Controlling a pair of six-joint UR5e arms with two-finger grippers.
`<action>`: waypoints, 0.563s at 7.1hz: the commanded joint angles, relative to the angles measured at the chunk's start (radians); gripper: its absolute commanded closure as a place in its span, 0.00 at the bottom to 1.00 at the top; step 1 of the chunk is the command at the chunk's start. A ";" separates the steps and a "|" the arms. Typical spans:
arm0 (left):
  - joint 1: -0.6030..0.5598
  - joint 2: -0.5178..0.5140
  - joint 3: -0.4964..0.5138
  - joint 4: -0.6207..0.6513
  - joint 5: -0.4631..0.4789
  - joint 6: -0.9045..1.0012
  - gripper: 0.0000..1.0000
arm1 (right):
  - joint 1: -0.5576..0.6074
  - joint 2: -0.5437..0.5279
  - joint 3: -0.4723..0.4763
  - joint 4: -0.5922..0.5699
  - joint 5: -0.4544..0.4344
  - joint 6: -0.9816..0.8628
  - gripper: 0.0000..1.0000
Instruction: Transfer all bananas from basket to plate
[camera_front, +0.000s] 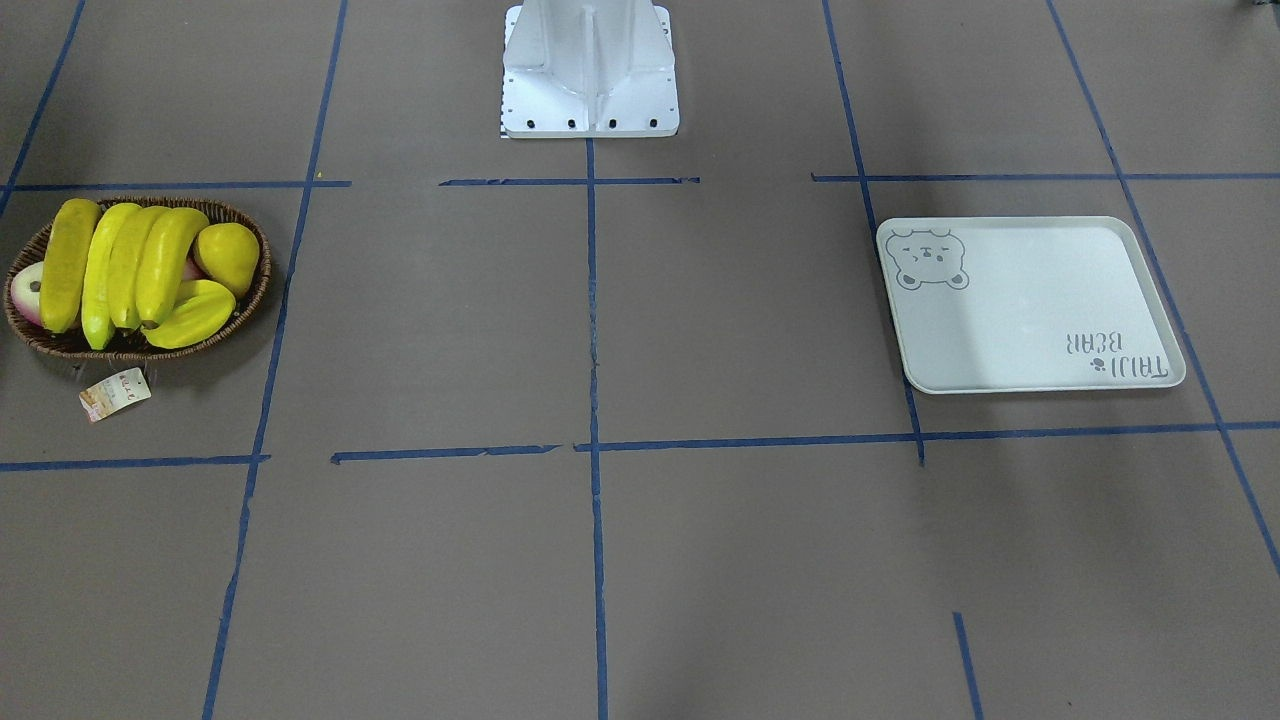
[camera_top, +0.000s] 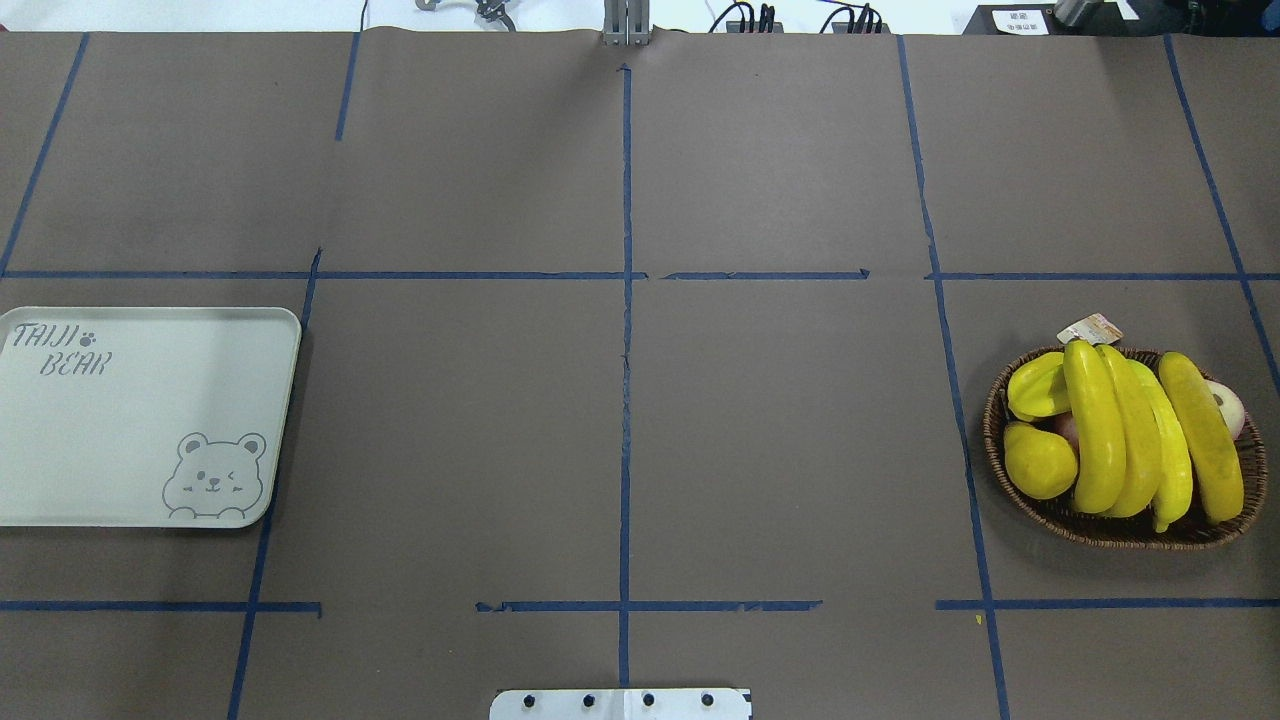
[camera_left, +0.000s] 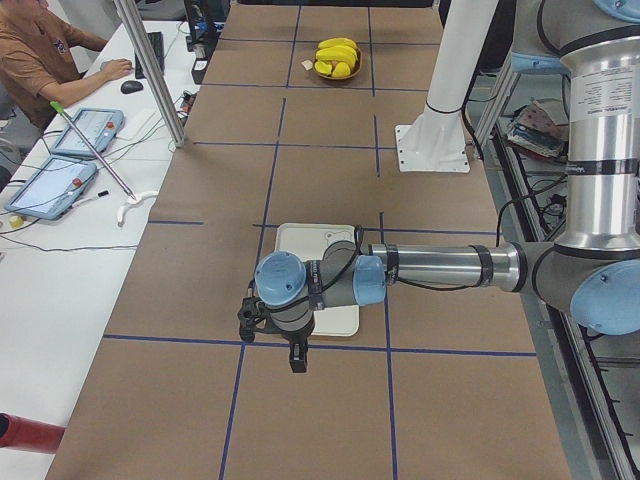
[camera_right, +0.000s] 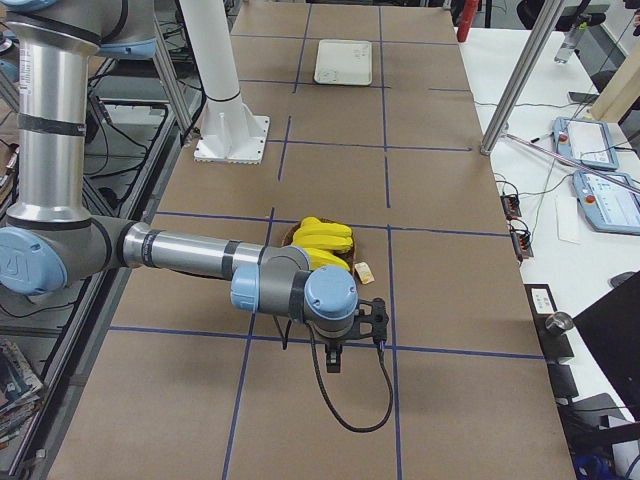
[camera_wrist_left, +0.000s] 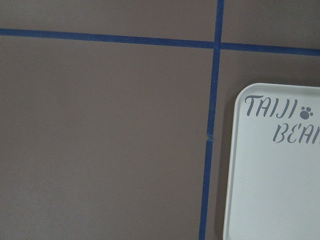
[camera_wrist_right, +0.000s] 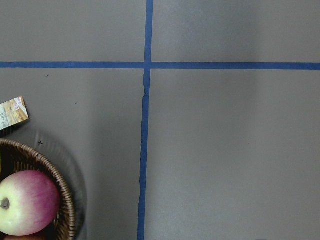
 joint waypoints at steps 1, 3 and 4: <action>0.000 0.000 0.001 0.000 0.000 0.000 0.00 | 0.000 0.000 0.000 0.000 0.000 0.002 0.00; 0.000 0.000 0.001 0.000 0.000 0.000 0.00 | 0.000 0.005 0.000 0.000 0.002 0.005 0.00; 0.000 0.000 0.001 0.000 0.000 0.000 0.00 | 0.000 0.008 0.003 0.000 0.002 0.007 0.00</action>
